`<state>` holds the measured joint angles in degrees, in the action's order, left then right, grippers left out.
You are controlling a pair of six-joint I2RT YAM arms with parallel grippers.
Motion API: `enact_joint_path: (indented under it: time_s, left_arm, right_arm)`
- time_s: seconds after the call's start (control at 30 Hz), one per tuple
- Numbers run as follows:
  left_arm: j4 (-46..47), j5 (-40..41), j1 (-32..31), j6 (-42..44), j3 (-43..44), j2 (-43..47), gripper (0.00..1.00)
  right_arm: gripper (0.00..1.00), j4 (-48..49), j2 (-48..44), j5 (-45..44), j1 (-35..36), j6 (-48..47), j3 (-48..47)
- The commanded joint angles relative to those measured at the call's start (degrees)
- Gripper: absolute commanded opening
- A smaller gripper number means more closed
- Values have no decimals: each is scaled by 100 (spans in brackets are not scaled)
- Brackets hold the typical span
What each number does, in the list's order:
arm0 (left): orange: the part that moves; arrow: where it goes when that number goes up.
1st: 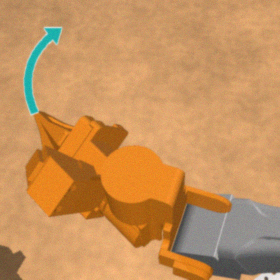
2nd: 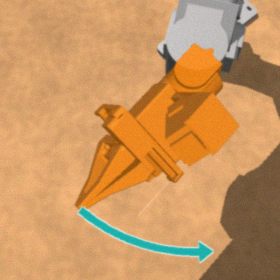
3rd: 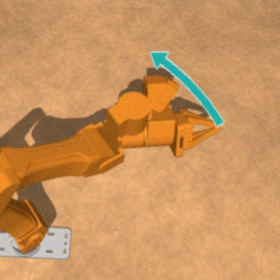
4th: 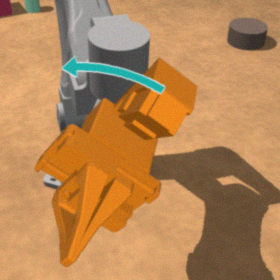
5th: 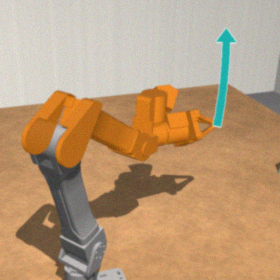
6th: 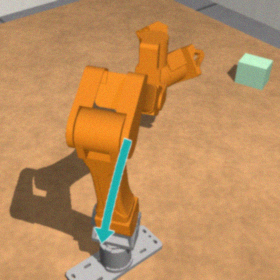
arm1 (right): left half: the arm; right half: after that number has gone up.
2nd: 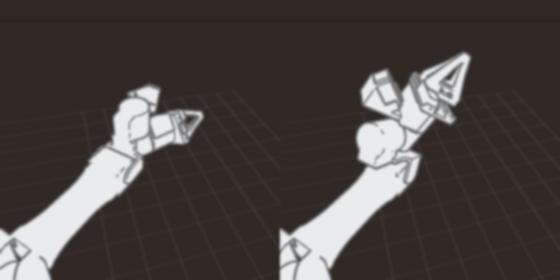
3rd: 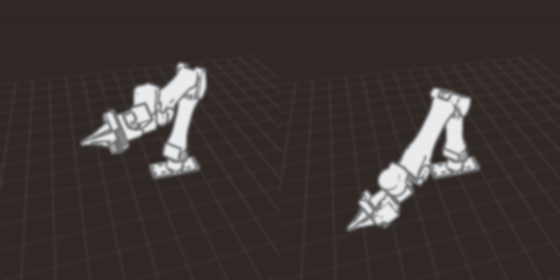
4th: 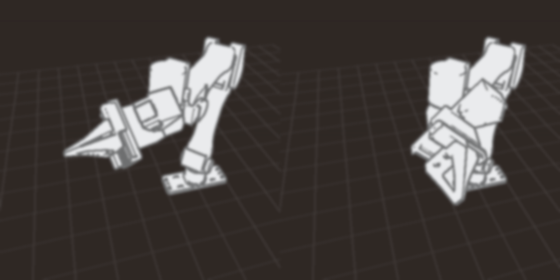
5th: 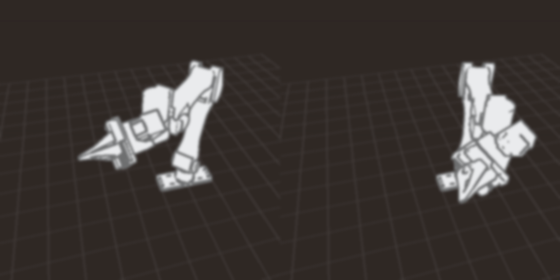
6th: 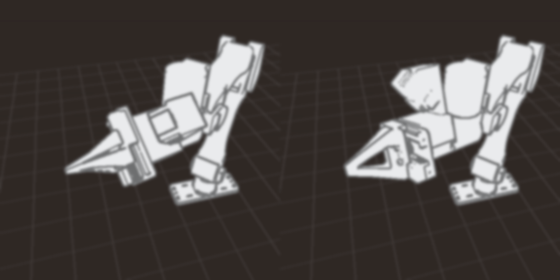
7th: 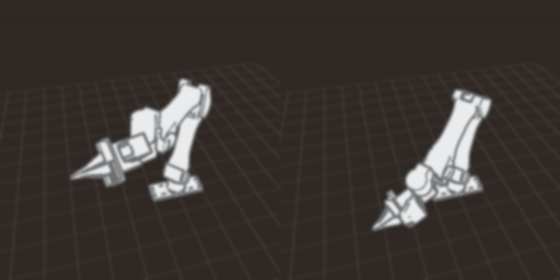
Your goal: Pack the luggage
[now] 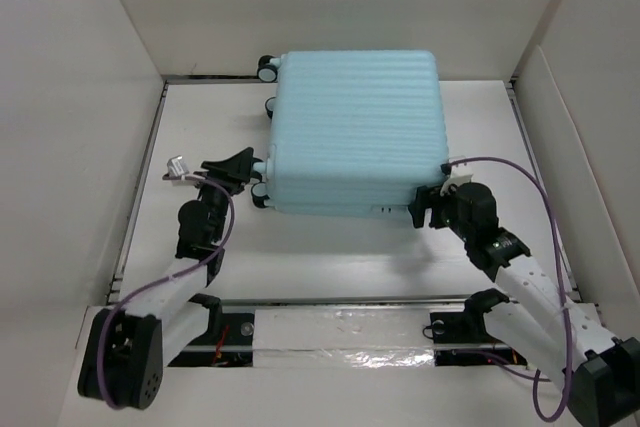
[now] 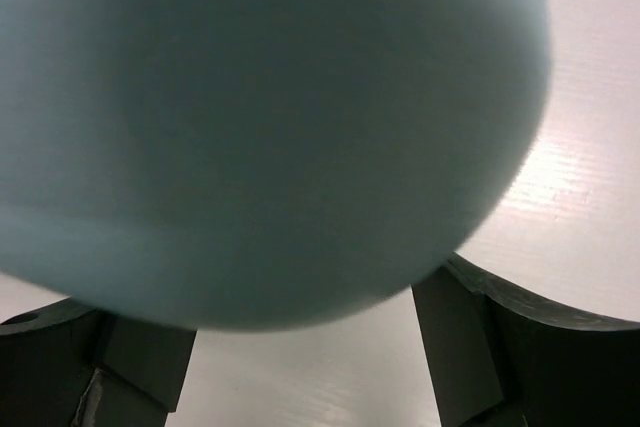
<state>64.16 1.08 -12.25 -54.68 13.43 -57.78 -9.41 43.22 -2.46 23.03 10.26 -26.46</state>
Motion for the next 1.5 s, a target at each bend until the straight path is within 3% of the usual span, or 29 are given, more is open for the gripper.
enact_joint_path:
  time_s: [0.0, 0.13, 0.27, 0.43, 0.73, 1.13, 1.47]
  left_arm:
    - [-139, -205, -216, 299, -279, 1117, 0]
    - [-1201, -310, -278, 457, -429, 1971, 0]
    - [-1319, -319, -278, 572, -420, 2070, 0]
    - [-810, -451, -278, 528, -262, 1560, 0]
    - [-642, -381, -278, 511, -51, 1208, 0]
    - [-607, -416, -278, 370, 116, 1357, 0]
    - [-545, -477, -278, 370, 133, 1217, 0]
  right_arm:
    - [84, 1275, 239, 1150, -70, -367, -570]
    - [73, 1354, 92, 1091, -132, -88, -335]
    - [56, 1617, -628, 756, -132, 475, 464]
    - [54, 1740, -1237, 72, -79, 662, 976]
    - [51, 1829, -280, -17, -299, 160, 466]
    - [46, 1583, -771, -509, -299, 643, 1046]
    - [46, 1451, -482, -984, -299, 459, 730]
